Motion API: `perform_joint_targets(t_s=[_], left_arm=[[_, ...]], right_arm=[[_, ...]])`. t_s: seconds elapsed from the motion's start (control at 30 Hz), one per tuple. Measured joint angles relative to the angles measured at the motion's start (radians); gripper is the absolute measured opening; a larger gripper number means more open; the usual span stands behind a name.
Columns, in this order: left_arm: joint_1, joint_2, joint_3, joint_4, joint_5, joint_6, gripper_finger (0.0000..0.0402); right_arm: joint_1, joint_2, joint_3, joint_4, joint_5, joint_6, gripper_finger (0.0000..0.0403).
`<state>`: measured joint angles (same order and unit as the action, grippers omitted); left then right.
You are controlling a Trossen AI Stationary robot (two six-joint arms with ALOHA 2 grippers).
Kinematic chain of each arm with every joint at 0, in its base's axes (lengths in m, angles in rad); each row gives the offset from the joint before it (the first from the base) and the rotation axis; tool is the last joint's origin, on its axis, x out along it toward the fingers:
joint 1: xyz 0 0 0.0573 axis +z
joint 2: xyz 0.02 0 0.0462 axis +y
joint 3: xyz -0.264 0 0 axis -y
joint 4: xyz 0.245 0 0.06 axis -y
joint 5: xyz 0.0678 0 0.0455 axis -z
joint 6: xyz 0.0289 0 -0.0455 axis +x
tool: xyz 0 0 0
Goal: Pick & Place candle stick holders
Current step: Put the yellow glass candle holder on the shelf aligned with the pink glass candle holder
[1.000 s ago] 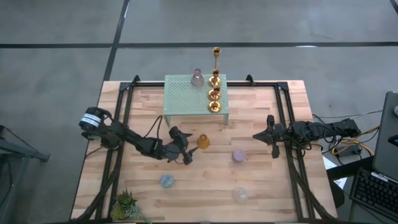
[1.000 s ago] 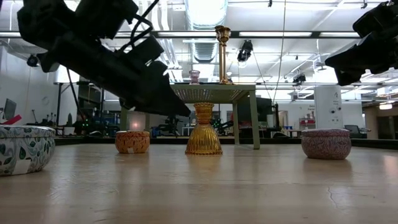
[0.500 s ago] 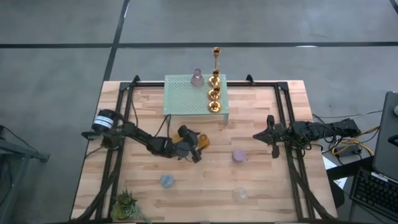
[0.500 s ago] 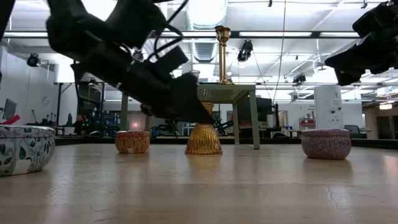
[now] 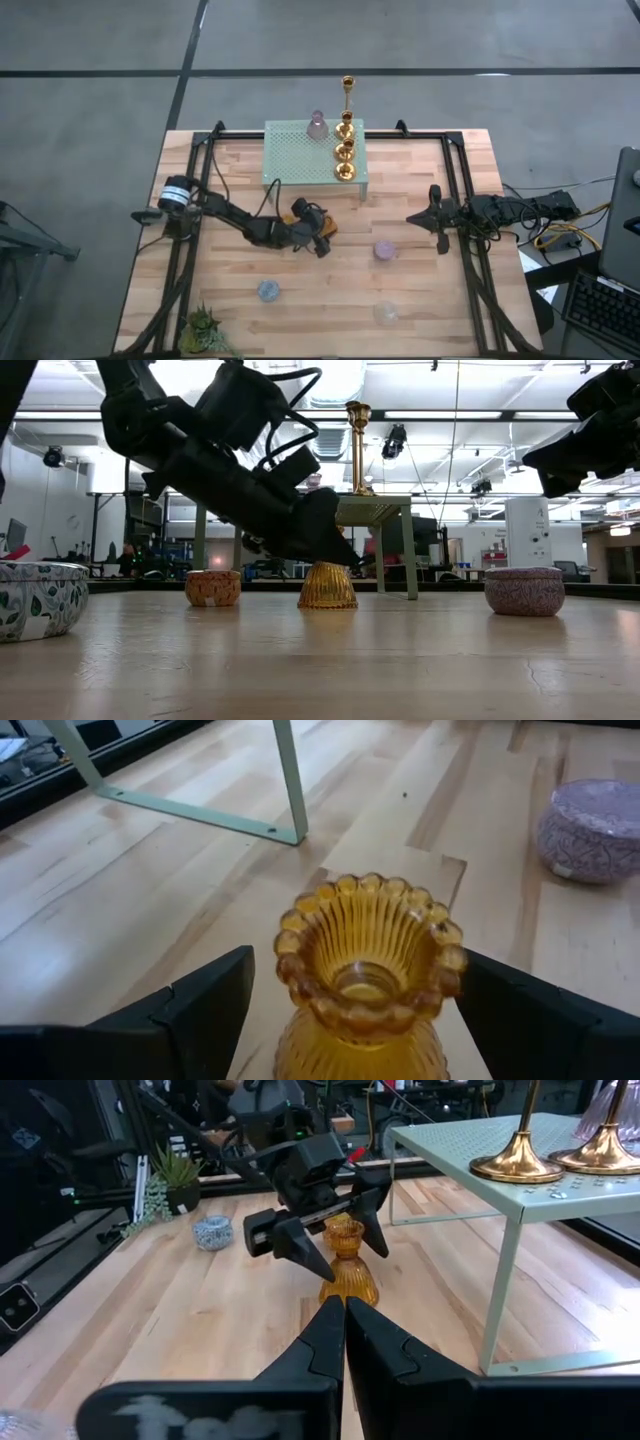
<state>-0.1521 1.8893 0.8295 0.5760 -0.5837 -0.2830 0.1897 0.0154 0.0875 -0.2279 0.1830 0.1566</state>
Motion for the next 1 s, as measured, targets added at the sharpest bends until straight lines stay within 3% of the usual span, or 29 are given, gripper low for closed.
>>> perform_joint_targets(t_s=[1.0], left_arm=[[0.028, -0.001, 0.000, 0.006, 0.017, -0.012, 0.0144]], right_arm=[[0.000, 0.000, 0.000, 0.000, 0.000, 0.000, 0.0008]])
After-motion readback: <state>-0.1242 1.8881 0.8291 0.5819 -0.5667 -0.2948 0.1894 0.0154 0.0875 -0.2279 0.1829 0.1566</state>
